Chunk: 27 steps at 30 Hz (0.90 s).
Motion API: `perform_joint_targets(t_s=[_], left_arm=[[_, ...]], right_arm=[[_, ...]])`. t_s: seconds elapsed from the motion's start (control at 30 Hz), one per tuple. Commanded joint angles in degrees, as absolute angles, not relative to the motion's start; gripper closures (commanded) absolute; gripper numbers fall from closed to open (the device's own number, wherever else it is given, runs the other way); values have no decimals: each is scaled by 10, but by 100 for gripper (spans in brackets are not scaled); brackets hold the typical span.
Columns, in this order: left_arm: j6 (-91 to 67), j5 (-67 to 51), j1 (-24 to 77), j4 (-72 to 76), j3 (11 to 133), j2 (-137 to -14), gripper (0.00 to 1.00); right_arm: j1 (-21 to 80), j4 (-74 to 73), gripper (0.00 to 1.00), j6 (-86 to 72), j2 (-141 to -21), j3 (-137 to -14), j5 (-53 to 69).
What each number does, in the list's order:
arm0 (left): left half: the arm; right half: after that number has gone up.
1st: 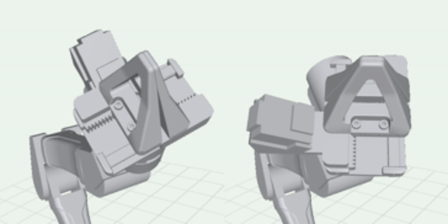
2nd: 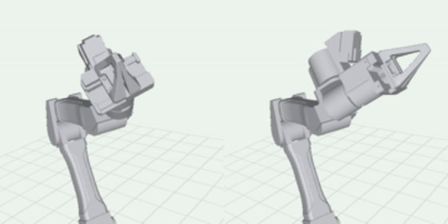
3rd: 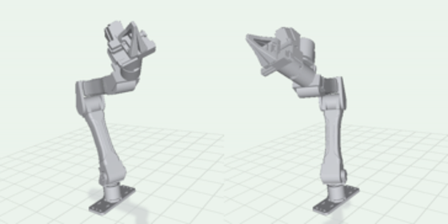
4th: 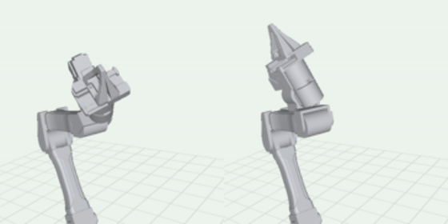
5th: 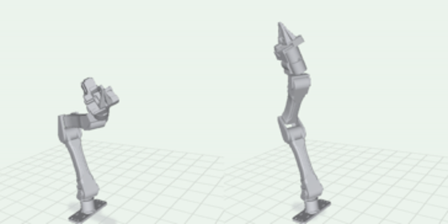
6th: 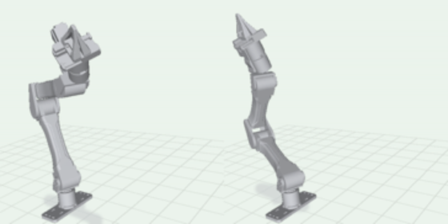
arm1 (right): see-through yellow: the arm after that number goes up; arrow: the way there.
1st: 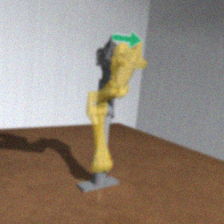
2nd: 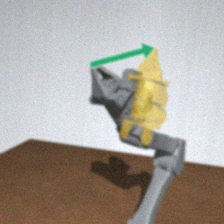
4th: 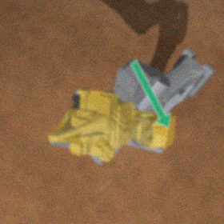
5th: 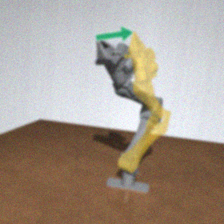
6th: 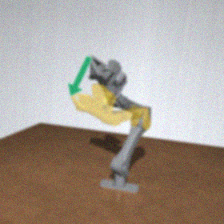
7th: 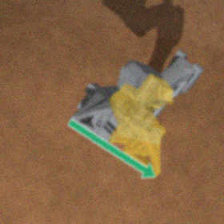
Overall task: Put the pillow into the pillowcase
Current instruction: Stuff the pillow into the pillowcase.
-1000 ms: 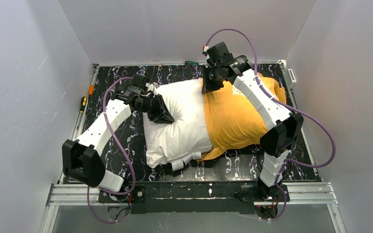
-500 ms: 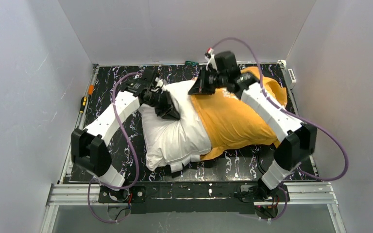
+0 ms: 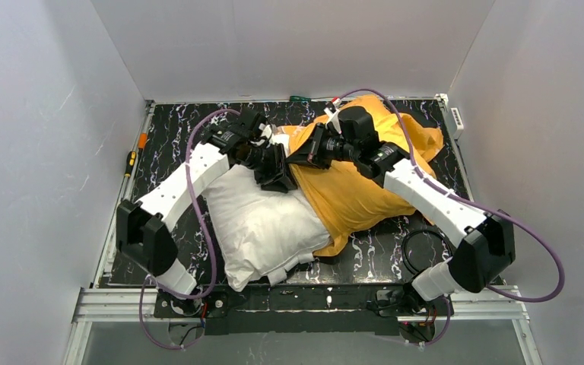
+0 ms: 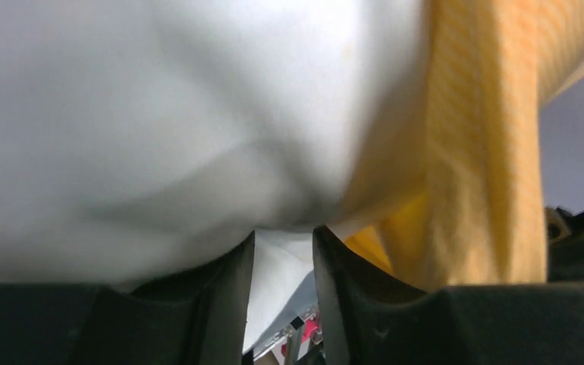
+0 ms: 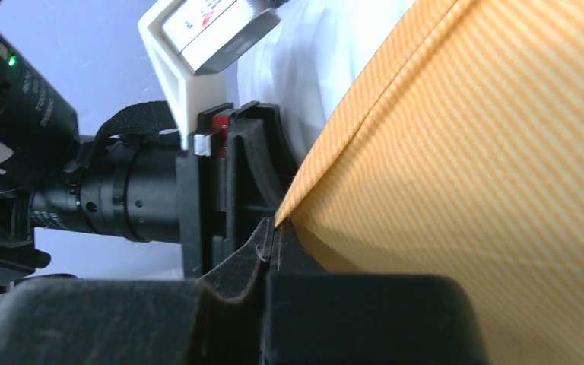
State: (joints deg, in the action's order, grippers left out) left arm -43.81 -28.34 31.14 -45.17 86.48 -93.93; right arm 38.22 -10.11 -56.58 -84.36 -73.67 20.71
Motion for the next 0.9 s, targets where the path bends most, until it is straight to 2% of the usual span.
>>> perform_joint_targets(t_s=[0.0, 0.07, 0.13, 0.23, 0.33, 0.4, 0.5, 0.7, 0.8, 0.87], left_arm=[[-363, -188, 306, -576, 852, -848, 57], [-336, -141, 291, -632, 854, -813, 41], [-311, -93, 266, -681, 854, -781, 23], [-271, -56, 199, -735, 847, -737, 3], [-226, -47, 125, -748, 827, -702, 2], [-206, -60, 86, -747, 810, -697, 2], [-193, -104, 28, -704, 762, -698, 2], [-208, -221, -68, -596, 673, -716, 2], [-219, -272, -72, -564, 653, -734, 12], [-228, -301, -72, -544, 639, -739, 25]], right_arm=[[400, -173, 99, -501, -800, -797, 236], [398, -222, 97, -463, -808, -824, 219], [397, -279, 77, -419, -824, -864, 193], [397, -353, 42, -344, -858, -939, 139], [395, -387, 22, -274, -900, -1007, 77], [392, -392, 14, -236, -934, -1051, 48], [388, -394, 8, -197, -994, -1118, 17], [382, -429, 7, -164, -1173, -1297, 10], [381, -487, 8, -173, -1261, -1394, -6], [375, -518, 17, -183, -1293, -1421, -25]])
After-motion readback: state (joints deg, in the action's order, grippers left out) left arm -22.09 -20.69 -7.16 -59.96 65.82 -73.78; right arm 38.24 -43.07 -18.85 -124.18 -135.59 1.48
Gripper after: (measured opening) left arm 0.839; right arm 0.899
